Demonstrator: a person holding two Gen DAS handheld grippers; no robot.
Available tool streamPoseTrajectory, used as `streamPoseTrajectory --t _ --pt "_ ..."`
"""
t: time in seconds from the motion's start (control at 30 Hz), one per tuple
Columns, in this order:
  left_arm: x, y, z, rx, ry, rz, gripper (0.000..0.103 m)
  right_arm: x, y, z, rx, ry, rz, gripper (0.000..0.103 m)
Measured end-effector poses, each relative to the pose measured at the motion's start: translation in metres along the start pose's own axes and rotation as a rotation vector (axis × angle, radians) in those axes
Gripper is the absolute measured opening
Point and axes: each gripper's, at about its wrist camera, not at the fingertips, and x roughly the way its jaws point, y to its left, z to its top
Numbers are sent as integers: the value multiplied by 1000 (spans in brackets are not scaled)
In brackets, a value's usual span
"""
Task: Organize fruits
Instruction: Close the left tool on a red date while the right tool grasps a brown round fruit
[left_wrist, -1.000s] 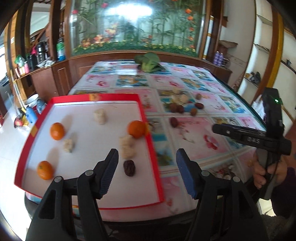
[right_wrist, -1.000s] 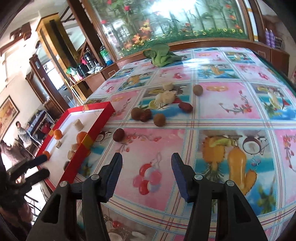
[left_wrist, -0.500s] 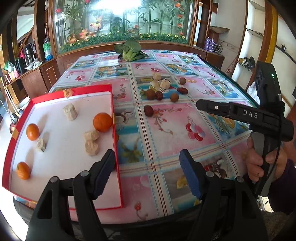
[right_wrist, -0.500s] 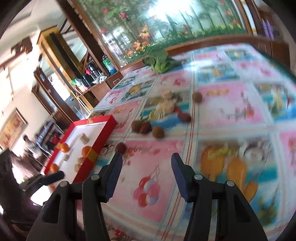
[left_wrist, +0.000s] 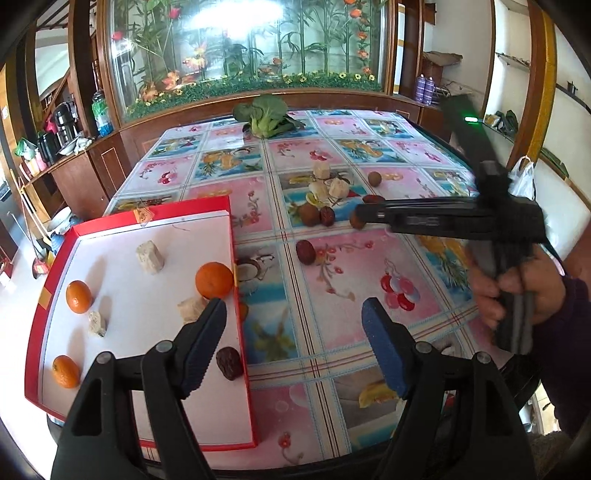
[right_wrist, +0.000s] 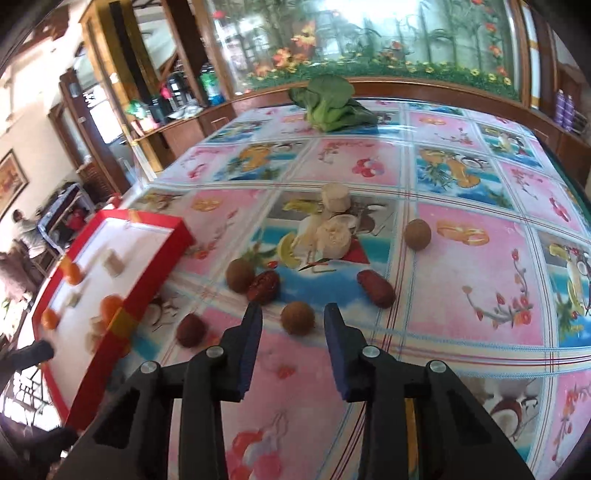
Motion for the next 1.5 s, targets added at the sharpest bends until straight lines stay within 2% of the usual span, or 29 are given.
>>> streamPoseTrajectory --t 0.17,0.37,0.57,0.7,0.8,0.87,0.9,1.07,1.5 --pt "1 -1 1 1 1 -1 76 13 2 -1 -2 47 -7 20" --pt "25 -5 16 38 9 14 76 9 -9 -3 35 34 5 20" --pt "61 -3 38 16 63 -25 73 -10 -27 -17 88 42 11 20" --pt "83 -5 46 4 105 -43 63 -22 -26 -32 74 33 38 20" --pt "97 -5 49 -16 130 -43 51 -21 -23 -32 63 31 41 20" --pt "104 -4 49 -31 142 -49 47 -19 -21 -31 57 32 47 20" --pt "107 -4 48 -34 146 -49 38 -19 -20 -31 51 33 50 20" --pt "114 -4 46 -43 159 -68 20 -17 -17 -31 39 32 52 20" --pt "112 -14 41 -22 146 -66 20 -16 -11 -32 7 24 33 20"
